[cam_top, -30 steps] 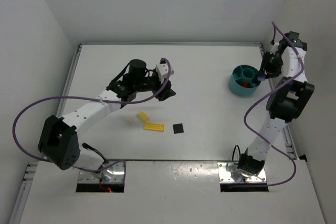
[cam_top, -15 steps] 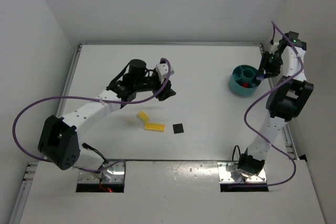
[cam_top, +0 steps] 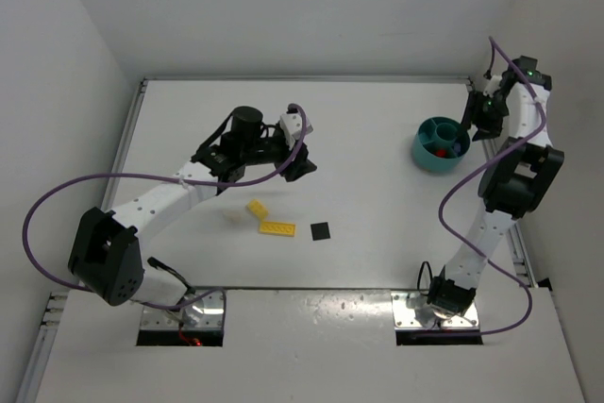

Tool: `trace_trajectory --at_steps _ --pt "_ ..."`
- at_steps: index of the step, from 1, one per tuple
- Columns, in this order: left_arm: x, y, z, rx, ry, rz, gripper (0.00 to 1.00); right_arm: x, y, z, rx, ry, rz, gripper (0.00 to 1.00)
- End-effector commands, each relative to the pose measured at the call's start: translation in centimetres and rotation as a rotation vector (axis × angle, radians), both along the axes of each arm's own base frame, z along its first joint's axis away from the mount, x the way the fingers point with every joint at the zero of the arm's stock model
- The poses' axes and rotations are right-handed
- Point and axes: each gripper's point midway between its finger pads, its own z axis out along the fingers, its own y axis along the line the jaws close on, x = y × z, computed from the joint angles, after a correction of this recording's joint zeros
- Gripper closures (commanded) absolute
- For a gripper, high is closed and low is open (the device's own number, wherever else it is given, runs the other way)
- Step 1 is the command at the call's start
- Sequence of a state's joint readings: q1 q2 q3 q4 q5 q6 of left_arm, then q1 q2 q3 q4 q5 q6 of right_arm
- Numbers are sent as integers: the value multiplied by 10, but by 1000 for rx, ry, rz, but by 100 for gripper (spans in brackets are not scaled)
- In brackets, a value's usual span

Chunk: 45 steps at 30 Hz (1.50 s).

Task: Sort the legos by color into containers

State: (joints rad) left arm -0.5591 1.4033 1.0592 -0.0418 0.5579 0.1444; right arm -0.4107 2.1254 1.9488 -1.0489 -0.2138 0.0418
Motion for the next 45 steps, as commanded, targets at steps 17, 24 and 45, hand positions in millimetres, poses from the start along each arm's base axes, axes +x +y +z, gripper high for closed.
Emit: trace_trajectory --at_steps 17,24,45 --pt "-25 94 -65 388 47 -127 14 -36 83 90 115 -261 298 52" --pt "-32 176 -131 647 102 -162 23 -65 130 61 160 -180 432 52" --pt "-19 178 -142 678 -82 -339 26 -98 197 21 217 -62 627 53"
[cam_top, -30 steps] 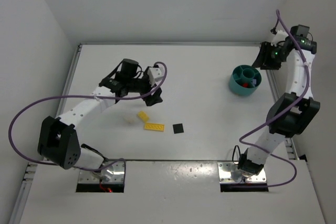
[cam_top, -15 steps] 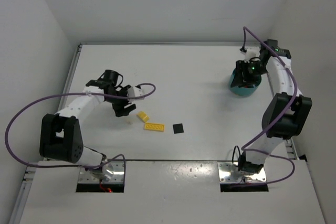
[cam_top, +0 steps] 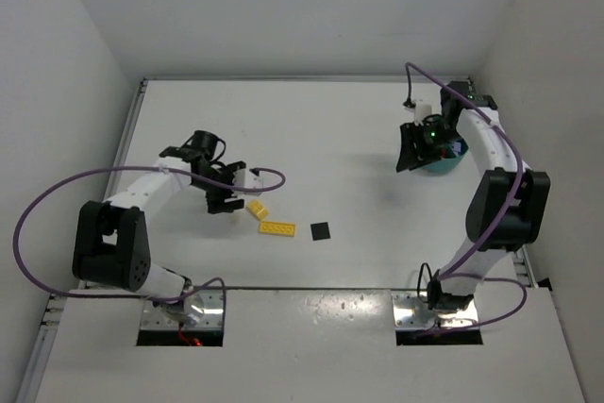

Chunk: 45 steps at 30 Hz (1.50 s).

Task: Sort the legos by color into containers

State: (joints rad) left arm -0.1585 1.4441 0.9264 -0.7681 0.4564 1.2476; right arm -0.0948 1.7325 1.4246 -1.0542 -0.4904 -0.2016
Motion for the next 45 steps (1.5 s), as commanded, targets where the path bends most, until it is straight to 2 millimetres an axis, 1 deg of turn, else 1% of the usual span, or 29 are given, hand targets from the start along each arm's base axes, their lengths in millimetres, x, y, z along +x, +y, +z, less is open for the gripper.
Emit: trace_trajectory --at_steps 1,2,4,5,6,8,9,11,12,13,15,17,19,22,23,25,26,27,28,30,32,36,37,39,40,41,42,43,45 --pt "17 -35 19 -87 -65 -110 26 4 12 12 17 -60 29 53" --pt "18 -40 20 -86 -72 -134 26 4 12 12 17 -60 29 53" --pt "17 -39 18 -62 -74 -149 26 4 13 11 5 -59 37 53" --pt "10 -36 10 -49 -50 -146 26 4 13 11 5 -59 37 53" --pt "7 -35 6 -44 -47 -159 26 -2 17 11 6 -50 47 53" --pt "1 -28 2 -11 -50 -159 26 -2 17 11 6 -50 47 53" --pt "1 -23 -1 -5 -50 -164 26 -2 20 11 7 -50 58 53" --pt "-6 -17 -1 7 -49 -164 26 -2 20 11 7 -50 58 53" --pt "-10 -13 -5 12 -32 -160 26 -3 23 11 5 -54 75 53" --pt "-8 -7 -5 30 -41 -160 26 -3 23 11 5 -54 75 53" --pt "-21 1 -16 68 0 -165 26 -3 26 8 6 -45 84 53" --pt "-25 7 -22 90 12 -165 26 -3 26 5 6 -35 84 53" --pt "-32 12 -31 109 38 -174 26 -4 29 7 6 -34 93 53" --pt "-28 11 -35 108 37 -166 26 -4 29 4 7 -25 93 53" --pt "-26 8 -34 93 25 -168 26 -4 29 4 7 -25 93 53" --pt "-22 7 -36 88 25 -143 28 -3 27 4 -2 -25 92 53" --pt "-20 4 -38 86 21 -145 29 -4 30 4 -2 -25 101 53" --pt "-21 2 -41 79 36 -148 30 -4 30 4 -2 -25 101 53" --pt "-19 2 -41 76 29 -138 30 -4 30 4 -2 -25 101 53" --pt "-16 -1 -45 74 33 -135 34 -4 30 4 -2 -25 101 53" --pt "-18 -5 -45 64 38 -138 37 -4 30 4 -2 -25 101 53" --pt "-20 -12 -49 56 52 -152 50 -4 30 4 -2 -25 101 53" --pt "-18 -13 -49 54 43 -152 56 -4 32 8 8 -36 103 53" --pt "-20 -14 -51 46 60 -145 64 -5 38 8 42 -36 110 53" --pt "-20 -14 -52 44 67 -131 66 -3 40 16 53 -73 114 53" --pt "-19 -16 -51 30 67 -120 68 -7 42 15 66 -68 109 53" --pt "-17 -17 -51 29 76 -107 70 -9 47 19 99 -80 109 53" --pt "-17 -20 -52 13 97 -83 73 -15 53 24 116 -98 123 53" --pt "-15 -27 -46 -26 118 -73 76 -20 60 33 168 -122 131 52"
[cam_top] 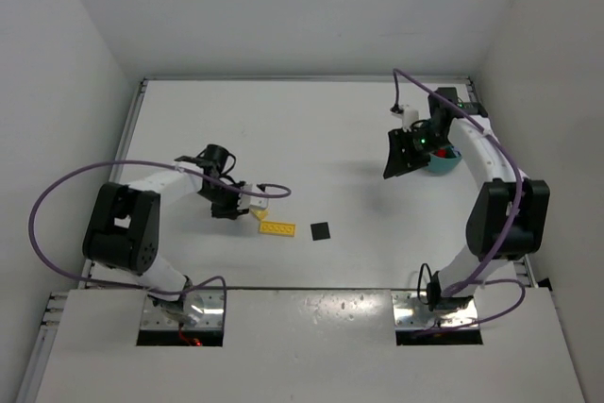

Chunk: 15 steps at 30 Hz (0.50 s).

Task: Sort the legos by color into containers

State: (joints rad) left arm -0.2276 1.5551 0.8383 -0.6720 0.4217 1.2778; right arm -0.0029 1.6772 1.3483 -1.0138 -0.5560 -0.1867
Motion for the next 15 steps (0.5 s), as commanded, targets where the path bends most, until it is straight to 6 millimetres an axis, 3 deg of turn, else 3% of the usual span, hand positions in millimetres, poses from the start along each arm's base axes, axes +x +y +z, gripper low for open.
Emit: trace_trajectory --at_steps 1,3,4,8,10,11,13,15 --pt "10 -20 13 -107 33 39 76 -3 22 35 121 -125 41 52" --pt "7 -32 23 -189 103 55 77 -7 27 48 151 -166 53 52" --pt "24 -34 42 -237 89 89 77 -9 31 51 161 -175 65 51" --pt "40 -68 101 -466 201 96 75 -6 45 79 238 -227 106 51" --pt "30 -89 135 -613 328 94 74 -5 49 88 270 -253 129 50" --pt "41 -97 153 -673 337 81 74 -7 57 97 306 -258 152 50" --pt "42 -115 186 -837 414 66 73 -3 62 105 348 -265 168 48" --pt "38 -133 206 -920 524 59 73 -4 72 107 413 -226 192 48"
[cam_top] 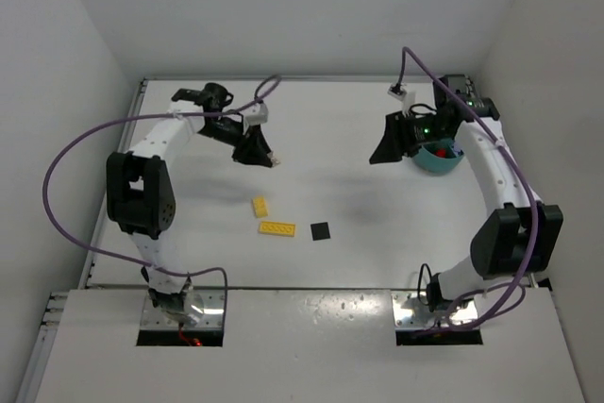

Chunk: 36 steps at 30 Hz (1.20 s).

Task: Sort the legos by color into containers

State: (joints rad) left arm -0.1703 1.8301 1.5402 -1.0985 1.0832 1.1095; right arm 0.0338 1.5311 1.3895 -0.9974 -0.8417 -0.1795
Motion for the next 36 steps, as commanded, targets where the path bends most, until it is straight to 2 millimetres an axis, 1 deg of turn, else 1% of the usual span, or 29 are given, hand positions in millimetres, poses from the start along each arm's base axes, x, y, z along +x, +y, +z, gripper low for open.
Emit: trace_trajectory --at_steps 1,2,3,4,5,6,7,8,9,10,11,12,13,14,15,16,17,19,20,21,22,24,25,27,28,29,31,33,36 --pt "-32 -42 68 -370 291 -60 73 9 24 30 153 -25 76 48" --pt "-37 -55 79 -413 317 -94 73 12 28 31 166 -14 85 48" --pt "-41 -61 81 -412 313 -117 73 15 30 38 177 -38 93 48" --pt "-46 -69 85 -430 333 -139 73 18 34 36 188 -19 101 48" --pt "-50 -75 89 -438 330 -164 73 21 35 37 190 -14 97 48" --pt "-60 -87 96 -445 322 -209 73 24 39 42 190 -23 108 48" --pt "-63 -93 98 -451 335 -227 73 23 44 44 198 -23 125 48" --pt "-66 -98 103 -461 327 -248 73 25 44 39 198 -10 123 48" --pt "-72 -109 109 -459 320 -287 73 21 52 39 198 -7 148 48" --pt "-76 -113 112 -460 312 -304 71 21 52 40 200 1 143 47" --pt "-79 -117 115 -461 304 -320 71 18 56 35 192 5 155 47" --pt "-80 -121 112 -451 305 -330 71 14 59 35 191 5 165 47" --pt "-87 -126 114 -447 313 -351 71 10 64 33 179 6 180 47" --pt "-84 -128 113 -446 315 -351 71 8 66 36 170 -15 192 47" --pt "-89 -131 111 -436 315 -362 71 5 68 31 161 -5 198 47" --pt "-90 -135 110 -434 317 -373 71 0 70 33 152 -24 211 47" --pt "-90 -134 109 -423 323 -369 71 -4 74 28 138 -24 230 47" --pt "-89 -135 111 -426 314 -371 70 -16 79 28 129 -38 253 47" --pt "-89 -135 111 -426 314 -371 70 -16 78 24 116 -29 248 47" --pt "-88 -135 108 -423 323 -369 70 -22 81 25 117 -31 263 47" --pt "-87 -136 110 -426 313 -372 70 -23 81 21 116 -28 263 47" --pt "-87 -136 110 -426 313 -372 70 -30 89 24 118 -36 291 47" --pt "-86 -137 107 -423 321 -369 69 -29 88 24 117 -44 297 47" --pt "-86 -137 107 -423 321 -369 69 -36 94 23 115 -43 326 47" --pt "-86 -137 107 -423 321 -369 69 -36 94 23 115 -43 327 47" --pt "-86 -137 107 -423 321 -369 69 -41 97 22 112 -38 345 47" --pt "-86 -137 107 -423 321 -369 69 -43 100 22 111 -49 363 47" --pt "-86 -137 107 -423 321 -369 69 -49 105 24 112 -48 386 47" --pt "-86 -137 109 -432 324 -371 68 -50 111 22 91 -59 406 47"
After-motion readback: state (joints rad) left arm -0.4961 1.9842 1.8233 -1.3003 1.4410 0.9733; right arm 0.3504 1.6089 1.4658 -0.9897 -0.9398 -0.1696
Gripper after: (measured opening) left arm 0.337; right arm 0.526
